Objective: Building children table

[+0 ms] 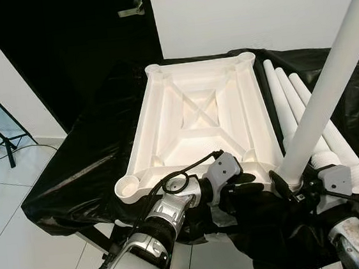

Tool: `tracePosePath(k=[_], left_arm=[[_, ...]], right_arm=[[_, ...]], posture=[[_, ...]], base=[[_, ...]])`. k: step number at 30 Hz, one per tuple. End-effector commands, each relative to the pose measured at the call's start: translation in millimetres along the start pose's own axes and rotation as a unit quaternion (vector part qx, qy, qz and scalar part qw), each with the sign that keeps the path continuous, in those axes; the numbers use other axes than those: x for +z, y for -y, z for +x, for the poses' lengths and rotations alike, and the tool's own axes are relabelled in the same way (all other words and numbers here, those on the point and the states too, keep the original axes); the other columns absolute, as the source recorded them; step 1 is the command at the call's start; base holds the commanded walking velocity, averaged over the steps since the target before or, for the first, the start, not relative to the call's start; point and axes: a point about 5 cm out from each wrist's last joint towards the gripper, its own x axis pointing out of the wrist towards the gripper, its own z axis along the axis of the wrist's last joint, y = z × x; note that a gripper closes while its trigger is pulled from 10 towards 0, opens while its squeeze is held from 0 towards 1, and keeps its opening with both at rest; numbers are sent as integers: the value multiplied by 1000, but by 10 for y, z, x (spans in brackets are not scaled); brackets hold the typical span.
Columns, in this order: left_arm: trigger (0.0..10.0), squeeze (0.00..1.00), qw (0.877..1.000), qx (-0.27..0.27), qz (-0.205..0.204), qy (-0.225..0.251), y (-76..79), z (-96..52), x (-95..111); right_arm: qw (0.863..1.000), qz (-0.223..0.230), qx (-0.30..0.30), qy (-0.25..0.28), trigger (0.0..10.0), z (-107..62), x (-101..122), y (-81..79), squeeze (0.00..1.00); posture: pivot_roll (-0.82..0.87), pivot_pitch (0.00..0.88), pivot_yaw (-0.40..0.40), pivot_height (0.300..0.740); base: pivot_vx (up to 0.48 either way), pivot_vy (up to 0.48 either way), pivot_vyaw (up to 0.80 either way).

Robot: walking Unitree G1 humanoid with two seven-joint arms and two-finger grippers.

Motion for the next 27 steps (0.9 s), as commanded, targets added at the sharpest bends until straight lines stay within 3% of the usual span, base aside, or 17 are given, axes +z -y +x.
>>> tracePosePath(k=[1,8,10,12,13,18,19,21,22,24,27], left_arm=[[10000,0,993,-84,-59,-64,229,-44,-352],[10000,0,993,-85,-57,-63,225,-32,-343],[10000,0,993,-85,-57,-62,225,-27,-339],[10000,0,993,-85,-57,-62,225,-27,-339],[10000,0,993,-85,-58,-62,226,-30,-342],[10000,0,993,-83,-59,-63,231,-40,-355],[10000,0,993,-84,-60,-63,235,-42,-360],[10000,0,993,-84,-60,-63,235,-42,-360],[10000,0,993,-83,-60,-63,236,-39,-360],[10000,0,993,-83,-60,-63,236,-39,-360],[10000,0,993,-83,-59,-62,228,-27,-346]], right_arm=[[1000,7,-29,-3,0,-40,-22,26,0],[999,6,-42,-1,0,7,-27,27,0],[999,6,-35,-2,10000,45,-36,15,0],[999,6,-35,-2,10000,45,-36,15,0],[999,11,-36,-1,10000,62,-33,17,1000],[1000,11,-7,-1,10000,101,-23,-1,992],[1000,2,28,0,10000,107,-13,-31,0],[1000,2,28,0,10000,107,-13,-31,0],[997,-11,75,0,10000,106,-3,-58,0],[997,-11,75,0,10000,106,-3,-58,0],[988,-30,152,-6,10000,117,12,-30,0]], posture=[[72,0,53,740],[71,0,54,740],[72,0,52,740],[72,0,52,740],[72,0,52,740],[71,0,54,740],[71,0,54,740],[71,0,54,740],[70,0,52,740],[70,0,52,740],[66,0,51,740]], base=[[0,0,0],[0,0,0],[0,0,0],[0,0,0],[0,0,0],[0,0,0],[0,0,0],[0,0,0],[0,0,0],[0,0,0],[0,0,0]])
